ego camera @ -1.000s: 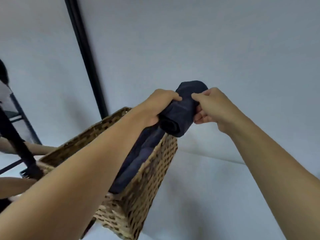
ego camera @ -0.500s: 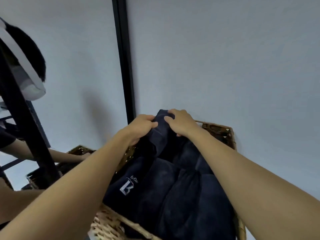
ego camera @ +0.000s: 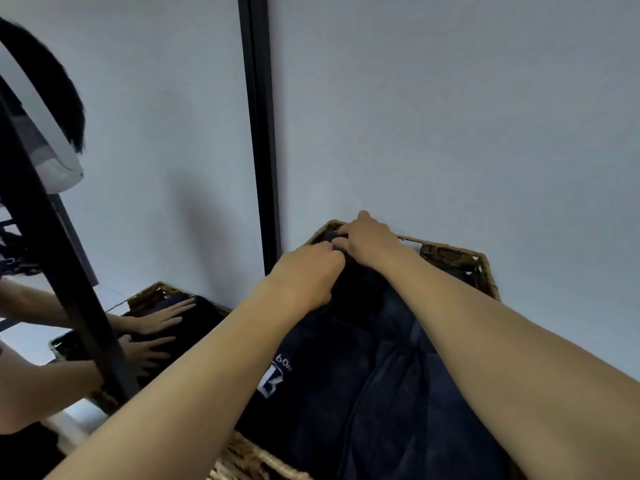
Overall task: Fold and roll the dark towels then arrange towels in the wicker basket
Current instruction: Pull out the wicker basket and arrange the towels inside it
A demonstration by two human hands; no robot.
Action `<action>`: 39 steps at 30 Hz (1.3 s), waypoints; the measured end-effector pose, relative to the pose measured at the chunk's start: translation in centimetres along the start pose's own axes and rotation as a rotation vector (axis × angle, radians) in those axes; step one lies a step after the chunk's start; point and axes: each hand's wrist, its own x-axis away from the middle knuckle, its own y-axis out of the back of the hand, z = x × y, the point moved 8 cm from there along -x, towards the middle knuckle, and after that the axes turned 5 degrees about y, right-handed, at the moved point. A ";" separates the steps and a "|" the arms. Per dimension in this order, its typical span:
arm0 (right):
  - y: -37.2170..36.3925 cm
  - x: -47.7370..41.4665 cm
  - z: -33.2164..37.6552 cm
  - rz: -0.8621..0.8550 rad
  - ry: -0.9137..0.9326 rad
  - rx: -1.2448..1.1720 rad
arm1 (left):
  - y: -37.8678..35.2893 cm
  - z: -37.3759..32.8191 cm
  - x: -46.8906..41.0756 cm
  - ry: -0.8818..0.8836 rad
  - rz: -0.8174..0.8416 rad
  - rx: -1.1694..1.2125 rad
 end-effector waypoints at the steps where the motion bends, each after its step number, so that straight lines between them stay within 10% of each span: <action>1: 0.0 -0.3 0.2 -0.020 0.003 0.023 | -0.1 0.5 -0.2 0.016 0.003 0.008; 12: -1.5 1.0 2.4 0.023 0.223 0.329 | -2.9 0.7 -0.7 0.050 0.124 -0.039; 18: 0.2 3.3 1.1 0.146 0.082 -0.196 | -2.8 1.0 0.1 0.154 0.252 0.112; 22: 4.7 7.8 -1.4 -0.039 0.022 -0.524 | 1.3 -1.9 -1.1 0.178 -0.015 0.302; 27: 9.6 16.8 -11.3 -0.392 -0.222 -0.920 | 5.9 -14.3 -4.9 0.070 -0.110 0.820; 39: 10.1 48.4 -42.8 -0.649 -0.961 -0.628 | -0.1 -54.9 -2.4 -0.034 0.614 1.398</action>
